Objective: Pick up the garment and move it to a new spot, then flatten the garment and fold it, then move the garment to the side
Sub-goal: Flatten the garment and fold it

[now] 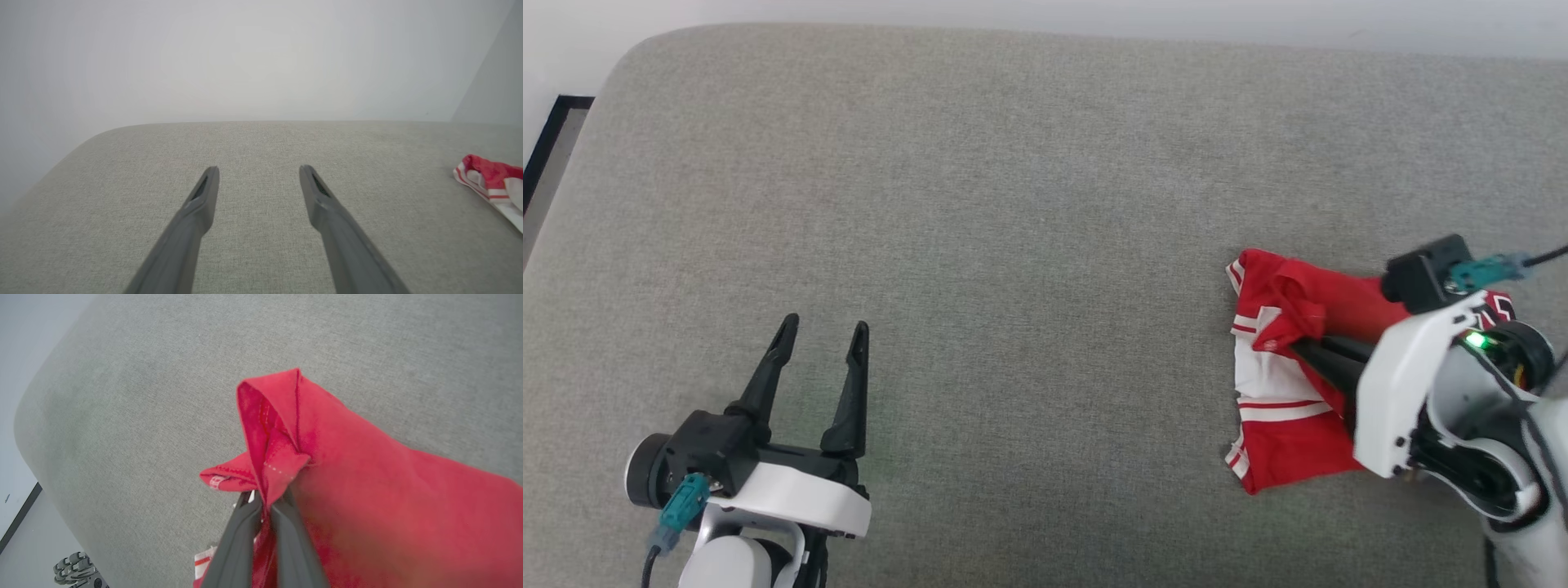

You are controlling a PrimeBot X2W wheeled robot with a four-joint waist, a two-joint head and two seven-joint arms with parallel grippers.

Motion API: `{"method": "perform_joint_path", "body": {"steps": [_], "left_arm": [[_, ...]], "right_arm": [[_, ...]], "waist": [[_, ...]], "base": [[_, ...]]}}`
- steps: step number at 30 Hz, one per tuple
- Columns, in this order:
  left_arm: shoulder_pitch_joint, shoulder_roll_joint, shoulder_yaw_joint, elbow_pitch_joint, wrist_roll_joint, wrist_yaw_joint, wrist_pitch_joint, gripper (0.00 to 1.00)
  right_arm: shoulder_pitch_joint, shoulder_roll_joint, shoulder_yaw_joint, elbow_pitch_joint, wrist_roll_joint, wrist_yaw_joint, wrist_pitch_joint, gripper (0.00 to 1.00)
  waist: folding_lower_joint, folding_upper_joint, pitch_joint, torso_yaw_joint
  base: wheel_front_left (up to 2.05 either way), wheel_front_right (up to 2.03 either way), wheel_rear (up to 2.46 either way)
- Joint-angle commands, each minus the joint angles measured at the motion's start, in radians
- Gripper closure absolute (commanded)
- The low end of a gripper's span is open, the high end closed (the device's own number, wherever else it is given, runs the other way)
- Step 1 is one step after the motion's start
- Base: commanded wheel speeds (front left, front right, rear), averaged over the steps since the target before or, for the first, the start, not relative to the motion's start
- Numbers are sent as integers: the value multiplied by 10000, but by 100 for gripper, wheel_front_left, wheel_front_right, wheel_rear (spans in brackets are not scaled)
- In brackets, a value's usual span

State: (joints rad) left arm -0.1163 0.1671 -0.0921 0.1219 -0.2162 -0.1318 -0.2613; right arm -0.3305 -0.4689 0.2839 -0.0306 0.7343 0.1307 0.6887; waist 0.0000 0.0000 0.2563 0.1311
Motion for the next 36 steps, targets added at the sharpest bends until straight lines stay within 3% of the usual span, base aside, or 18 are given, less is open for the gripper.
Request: {"method": "perform_joint_path", "body": {"steps": [1,11,14,15,16,17,18,19,30,36], "left_arm": [[-78,14,0,19,135,29,-52,0],[-278,-182,-61,207,158,29,-52,0],[-346,-172,-77,222,122,29,-52,0],[-373,-159,-95,234,115,29,-52,0],[-391,-141,-115,252,120,29,-52,0],[-408,-130,-116,263,122,29,-52,0],[-419,-114,-121,275,129,29,-52,0],[-418,-105,-119,298,131,29,-52,0],[-119,141,-39,464,-265,29,-52,0],[29,228,-60,783,-353,29,-52,0]], "right_arm": [[-174,98,90,34,-89,0,-108,100],[-935,222,1044,1357,-194,0,-768,100],[-1034,225,1248,1721,-103,0,-992,90],[-1082,233,1302,1837,-84,0,-1060,81],[-1130,232,1379,1913,-69,0,-1137,57],[-1178,243,1465,1969,-44,0,-1224,25],[-1235,278,1513,2033,-25,0,-1323,3],[-1287,294,1565,2083,-14,0,-1403,0],[-1037,-317,1274,1761,309,0,-2616,0],[-603,-774,836,2146,288,0,-4005,0]], "waist": [[0,0,15,19],[0,0,227,158],[0,0,281,162],[0,0,294,156],[0,0,304,146],[0,0,313,129],[0,0,318,109],[0,0,312,84],[0,0,-223,-410],[0,0,-672,-759]], "base": [[0,0,0],[0,0,0],[0,0,0],[0,0,0],[0,0,0],[0,0,0],[0,0,0],[0,0,0],[0,0,0],[0,0,0]]}}
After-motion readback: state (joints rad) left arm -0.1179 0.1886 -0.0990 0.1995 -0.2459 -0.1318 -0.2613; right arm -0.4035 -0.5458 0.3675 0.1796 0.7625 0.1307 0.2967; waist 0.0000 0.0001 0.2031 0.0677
